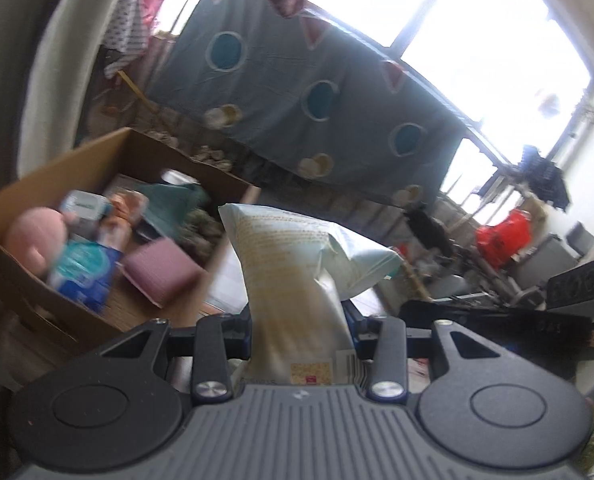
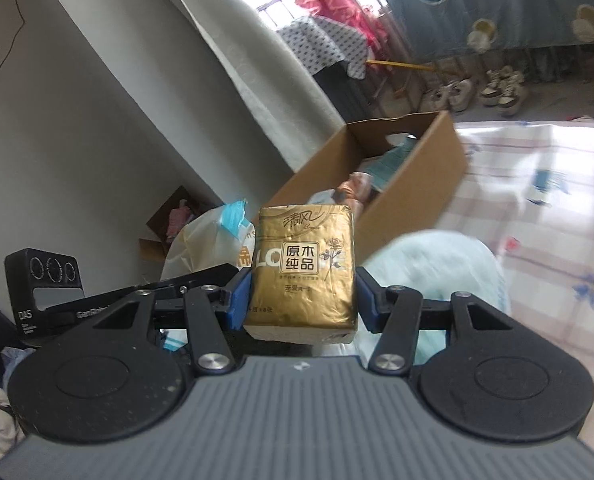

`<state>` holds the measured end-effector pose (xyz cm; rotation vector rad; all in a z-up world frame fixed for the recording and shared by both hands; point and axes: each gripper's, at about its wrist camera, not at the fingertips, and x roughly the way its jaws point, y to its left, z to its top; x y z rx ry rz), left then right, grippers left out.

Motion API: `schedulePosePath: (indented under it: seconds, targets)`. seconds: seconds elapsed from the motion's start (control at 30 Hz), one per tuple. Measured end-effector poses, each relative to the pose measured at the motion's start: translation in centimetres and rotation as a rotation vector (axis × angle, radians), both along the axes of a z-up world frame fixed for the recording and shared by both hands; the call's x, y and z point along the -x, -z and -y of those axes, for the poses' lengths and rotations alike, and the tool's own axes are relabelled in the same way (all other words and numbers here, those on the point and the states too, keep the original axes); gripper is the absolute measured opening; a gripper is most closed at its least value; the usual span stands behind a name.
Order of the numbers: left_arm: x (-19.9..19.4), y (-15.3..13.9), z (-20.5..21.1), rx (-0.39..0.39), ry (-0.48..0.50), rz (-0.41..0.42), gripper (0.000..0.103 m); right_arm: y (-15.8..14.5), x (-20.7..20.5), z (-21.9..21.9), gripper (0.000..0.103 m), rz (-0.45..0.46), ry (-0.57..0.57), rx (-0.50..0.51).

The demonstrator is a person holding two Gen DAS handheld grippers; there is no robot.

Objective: Organize soft objects
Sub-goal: 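Lift the snack bag and tissue pack and carry both toward the cardboard box, then open both grippers to drop the snack bag and tissue pack into the box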

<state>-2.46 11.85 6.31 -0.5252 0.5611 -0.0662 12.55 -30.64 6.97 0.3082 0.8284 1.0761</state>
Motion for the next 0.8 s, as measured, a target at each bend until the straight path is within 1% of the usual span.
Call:
schedulePosePath:
  seconds: [0.07,0.13,0.23,0.4,0.57,0.7,0.77,0.8]
  targets:
    - [-1.8,0.4,-2.1,-0.004,-0.017,-0.035,0.041,-0.3,-2.1,-2.5,0.052,-0.017,-0.024,0.002]
    - [-3.7,1.2,-4.2,0.009,-0.034,-0.084,0.041,-0.3,-4.3,-5.2,0.052,-0.029,-0.045,0.01]
    - [-6.6,3.0,-6.2,-0.004,-0.037,-0.158,0.041,-0.1,-7.4,-9.6,0.052,-0.027,-0.068,0.04]
    - [-10.9,6.4,-7.8,-0.072,-0.023,-0.3,0.041,1.3,-11.6,-15.5,0.052,-0.049,-0.11,0.087]
    - [-14.1,9.6,-8.4,-0.169,0.028,-0.448,0.041,3.2,-14.3,-19.6,0.052,-0.072,-0.147,0.128]
    - [-15.4,11.5,-8.7,-0.229,0.064,-0.539,0.042,5.1,-15.5,-21.5,0.052,-0.094,-0.18,0.171]
    - [-15.6,12.2,-9.1,-0.228,0.086,-0.571,0.044,5.8,-15.9,-22.2,0.052,-0.103,-0.193,0.193]
    - [-15.6,12.4,-9.2,-0.22,0.101,-0.574,0.047,6.1,-16.0,-22.5,0.052,-0.105,-0.196,0.204]
